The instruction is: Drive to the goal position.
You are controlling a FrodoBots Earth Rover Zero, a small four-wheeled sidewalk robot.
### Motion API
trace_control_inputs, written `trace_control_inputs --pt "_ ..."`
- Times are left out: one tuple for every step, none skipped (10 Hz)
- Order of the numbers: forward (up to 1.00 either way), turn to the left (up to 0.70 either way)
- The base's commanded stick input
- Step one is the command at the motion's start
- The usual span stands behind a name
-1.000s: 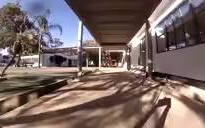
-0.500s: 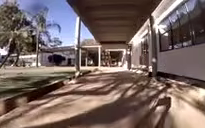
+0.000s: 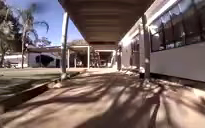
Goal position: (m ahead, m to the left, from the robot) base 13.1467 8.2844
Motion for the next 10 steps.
trace_control_inputs --pt "0.70 0.00" --pt "0.70 0.00" --pt "0.70 0.00" --pt "0.70 0.00" --pt "0.70 0.00" --pt "0.70 0.00" --pt "0.70 0.00" --pt "0.70 0.00" --pt "0.70 0.00" --pt "0.70 0.00"
